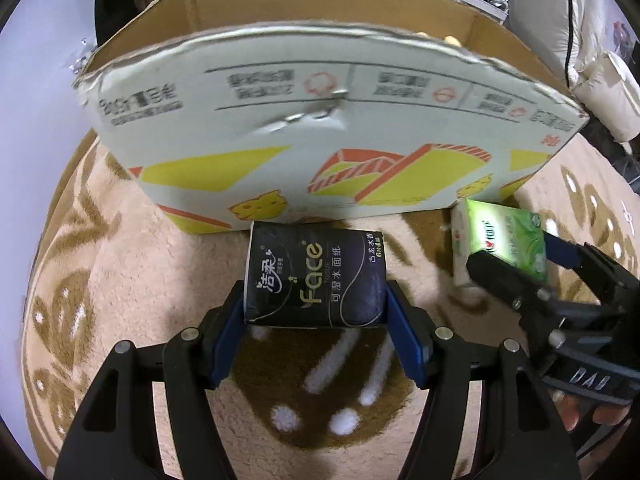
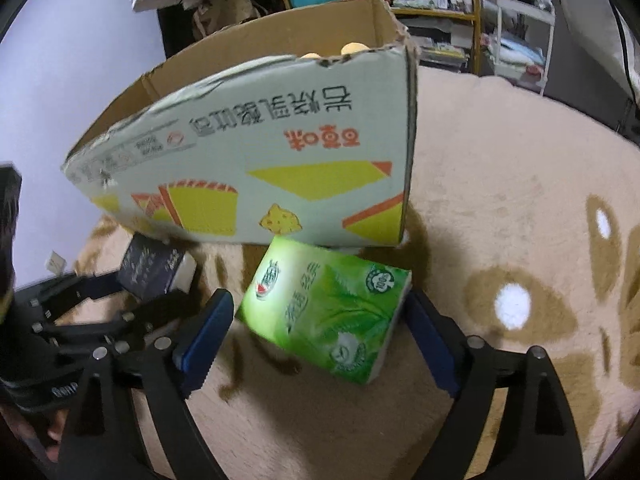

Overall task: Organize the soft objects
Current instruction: 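Lift both tissue packs and carry them over the box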

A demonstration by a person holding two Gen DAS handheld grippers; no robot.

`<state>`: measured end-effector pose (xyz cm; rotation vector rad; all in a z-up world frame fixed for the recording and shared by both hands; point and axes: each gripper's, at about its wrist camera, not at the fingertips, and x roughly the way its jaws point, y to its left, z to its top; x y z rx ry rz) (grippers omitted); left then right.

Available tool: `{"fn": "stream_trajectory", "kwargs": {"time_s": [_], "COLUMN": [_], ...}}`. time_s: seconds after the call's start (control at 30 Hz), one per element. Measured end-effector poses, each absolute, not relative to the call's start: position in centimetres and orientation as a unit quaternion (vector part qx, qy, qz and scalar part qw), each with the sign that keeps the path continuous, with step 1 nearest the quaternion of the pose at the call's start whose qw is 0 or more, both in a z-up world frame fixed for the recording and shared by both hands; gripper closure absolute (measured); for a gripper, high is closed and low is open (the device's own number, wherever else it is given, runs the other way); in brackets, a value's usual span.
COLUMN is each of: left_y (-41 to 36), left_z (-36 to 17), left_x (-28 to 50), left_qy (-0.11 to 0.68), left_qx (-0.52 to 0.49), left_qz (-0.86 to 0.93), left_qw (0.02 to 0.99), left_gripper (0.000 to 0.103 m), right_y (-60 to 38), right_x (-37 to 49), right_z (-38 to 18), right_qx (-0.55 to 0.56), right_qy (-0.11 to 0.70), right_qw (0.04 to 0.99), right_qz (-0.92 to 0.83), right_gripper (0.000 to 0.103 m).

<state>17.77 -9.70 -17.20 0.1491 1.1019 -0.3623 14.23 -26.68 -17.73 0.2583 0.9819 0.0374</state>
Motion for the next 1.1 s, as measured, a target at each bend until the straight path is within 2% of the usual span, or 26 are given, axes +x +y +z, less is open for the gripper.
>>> {"fn": "stream_trajectory", "kwargs": {"time_s": [0.3,0.4,0.67,0.93,1.1], "left_y": [-6.8,-5.5,-5.0,-4.5,-4.7], "left_z": [-16.8,-16.5,-15.1,-11.7,-8.4], "left_x": [18.0,17.8,15.9,14.1,11.8], "left_qy": [0.526,0.523,0.499,0.46,0.399], "left_qx": [0.035,0.033,0.065,0.061,0.074], "left_qz": [-0.131,-0.116,-0.103,-0.096,-0.087], "left_qw": [0.84,0.844,0.858,0.881,0.91], "left_gripper": [0.038,0.038,0.038,0.038,0.038], "right_y": [-26.0,-25.3,-25.4,-25.3,-25.3], "right_x": [15.3,15.3,14.5,10.8,8.9], "right_z": [-18.9,-19.1,-18.5,-14.3,-10.5], "right_qx": [0.087,0.053,0.053,0.081,0.082], "right_qy": [0.476,0.477,0.462,0.404,0.351], "right_qw": [0.875,0.877,0.885,0.911,0.932], "right_qz": [0.006,-0.003,0.0,0.021,0.034], "right_gripper": [0.007,0.012,0.013,0.013,0.013]}}
